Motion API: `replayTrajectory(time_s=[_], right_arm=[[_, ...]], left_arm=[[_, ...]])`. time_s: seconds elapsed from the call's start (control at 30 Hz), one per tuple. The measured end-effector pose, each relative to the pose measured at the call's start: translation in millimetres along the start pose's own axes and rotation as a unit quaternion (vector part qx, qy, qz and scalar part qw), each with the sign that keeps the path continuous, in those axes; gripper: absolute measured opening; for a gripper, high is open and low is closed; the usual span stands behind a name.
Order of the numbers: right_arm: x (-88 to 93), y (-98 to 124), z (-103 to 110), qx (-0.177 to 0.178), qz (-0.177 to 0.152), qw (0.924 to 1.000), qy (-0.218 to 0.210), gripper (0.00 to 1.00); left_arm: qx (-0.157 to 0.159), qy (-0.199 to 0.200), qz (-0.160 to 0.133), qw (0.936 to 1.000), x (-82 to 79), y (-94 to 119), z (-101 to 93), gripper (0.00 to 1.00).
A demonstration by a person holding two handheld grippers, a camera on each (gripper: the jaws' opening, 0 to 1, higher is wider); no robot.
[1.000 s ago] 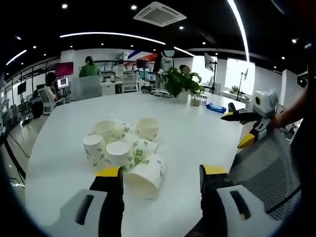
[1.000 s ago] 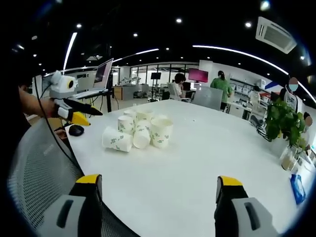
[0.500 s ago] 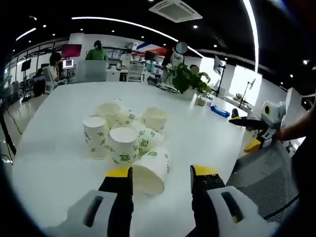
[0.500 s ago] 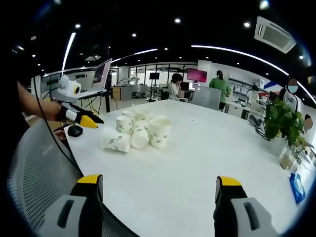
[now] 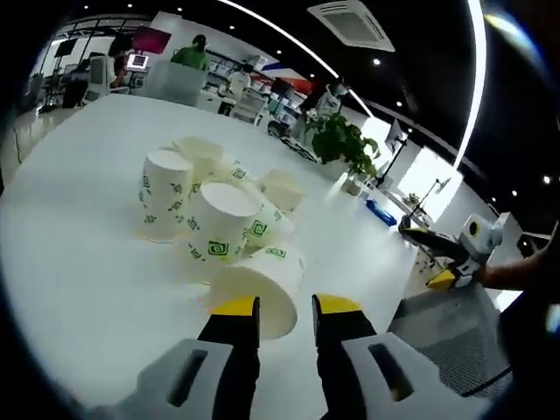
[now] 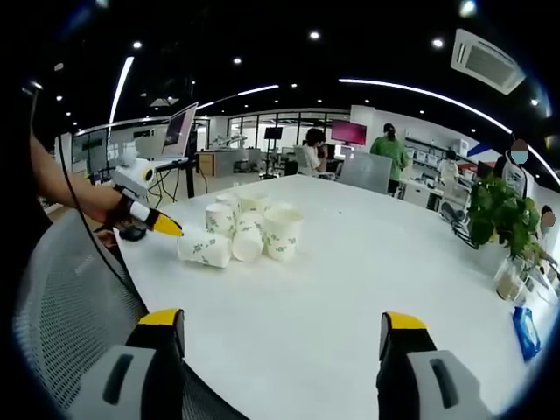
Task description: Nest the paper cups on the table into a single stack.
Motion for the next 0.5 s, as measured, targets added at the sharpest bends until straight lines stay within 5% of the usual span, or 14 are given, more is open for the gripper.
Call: replayTrajectory(time_s=[0.23,0.5], right_arm=[[0.7,-0.4,0.1,-0.002,0.003,1.0000,-0.001,0.91],[1.9,-0.7,-0.1,-0.001,0.008,1.0000,0.000,0.90]], left_arm=[[0.038,0.029,-0.009,0.9988,-5.0,-4.0,-6.4,0.14],[0.052,0.001,-0.010,0.9986,-13.1,-2.8,-20.0,0.00]])
Point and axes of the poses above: the point that each gripper's makers call its tool centre point, and the gripper's own axes: y roughly backward along the fingers, z roughly to its left, x roughly out of its underside, the point moved 2 cm from there along y, roughly backward along the fingers, and after that the axes turned 1 degree about x, right-handed, at the moved point
